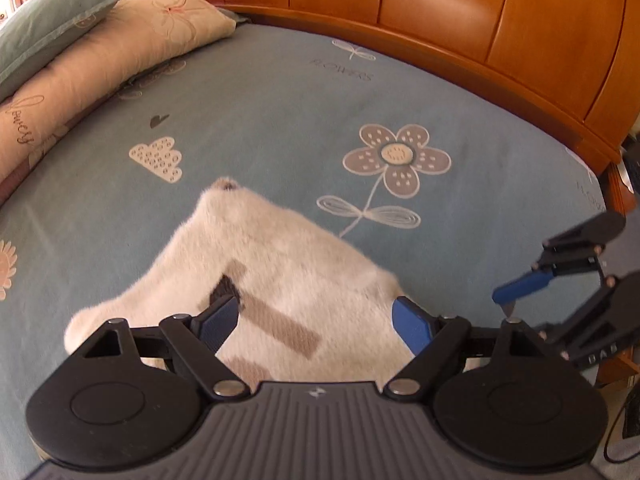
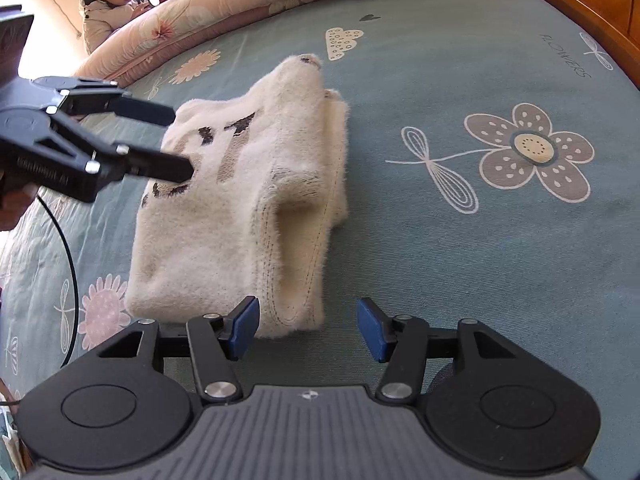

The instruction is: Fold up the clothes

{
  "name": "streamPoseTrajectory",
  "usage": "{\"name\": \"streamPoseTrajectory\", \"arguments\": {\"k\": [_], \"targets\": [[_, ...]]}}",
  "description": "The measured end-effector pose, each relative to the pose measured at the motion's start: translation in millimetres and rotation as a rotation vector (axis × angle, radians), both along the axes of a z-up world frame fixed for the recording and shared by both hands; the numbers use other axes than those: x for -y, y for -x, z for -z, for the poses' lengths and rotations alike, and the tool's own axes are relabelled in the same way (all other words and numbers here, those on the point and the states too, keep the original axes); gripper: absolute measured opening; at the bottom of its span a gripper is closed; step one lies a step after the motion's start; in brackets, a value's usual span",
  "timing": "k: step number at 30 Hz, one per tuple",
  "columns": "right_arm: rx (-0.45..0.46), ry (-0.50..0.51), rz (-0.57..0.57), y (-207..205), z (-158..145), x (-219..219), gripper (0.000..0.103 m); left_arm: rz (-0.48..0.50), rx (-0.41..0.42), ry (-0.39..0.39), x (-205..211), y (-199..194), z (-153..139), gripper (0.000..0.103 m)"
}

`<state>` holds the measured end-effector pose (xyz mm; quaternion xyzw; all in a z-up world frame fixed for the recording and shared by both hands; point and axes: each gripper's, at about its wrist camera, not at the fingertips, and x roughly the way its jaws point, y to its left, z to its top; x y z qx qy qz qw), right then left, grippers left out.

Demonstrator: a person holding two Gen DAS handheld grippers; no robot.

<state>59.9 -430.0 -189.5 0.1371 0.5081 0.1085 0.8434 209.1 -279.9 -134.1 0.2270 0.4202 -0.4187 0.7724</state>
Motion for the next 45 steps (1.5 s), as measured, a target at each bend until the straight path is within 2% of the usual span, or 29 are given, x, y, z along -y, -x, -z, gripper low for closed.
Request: {"name": "streamPoseTrajectory", "arguments": {"k": [3,6,11,13,18,22,26,28,30,38,41,45], "targets": [[0.009,-0.024,0.025,5,0,-1,0.059,-0.009,0.037,0.009,28,-35,11,0.083],[0.019,-0.048,0.051,10,1,-1,0.059,0.024,0.049,-0.019,52,-53,30,0.083],[0.050,-0.094,0.073,15,0,-4,0.059,0.063,-0.016,-0.102,72,-71,72,0.083],[0.083,-0.119,0.051,12,-3,-9,0.059,0.066,-0.044,-0.102,73,-76,77,0.083],[0.139,-0.150,-0.035,-4,-9,-36,0.059,0.092,-0.082,-0.127,83,-84,84,0.083],[0.123,-0.154,-0.072,-18,-5,-53,0.061,0.086,-0.111,-0.132,87,-89,91,0.084],[0.031,-0.059,-0.079,-20,16,-63,0.061,0.088,-0.117,-0.135,88,-89,94,0.084],[0.013,-0.056,-0.079,-17,23,-63,0.061,0.089,-0.123,-0.140,89,-90,96,0.084],[0.017,-0.045,-0.086,-16,25,-66,0.061,0.086,-0.131,-0.144,92,-91,99,0.088],[0.011,-0.037,-0.090,-16,29,-70,0.063,0.081,-0.116,-0.159,99,-89,107,0.092],[0.011,-0.042,-0.087,-16,29,-70,0.064,0.064,-0.108,-0.148,97,-87,102,0.092],[0.008,-0.045,-0.087,-13,24,-69,0.065,-0.001,-0.102,-0.096,81,-85,78,0.088]]}}
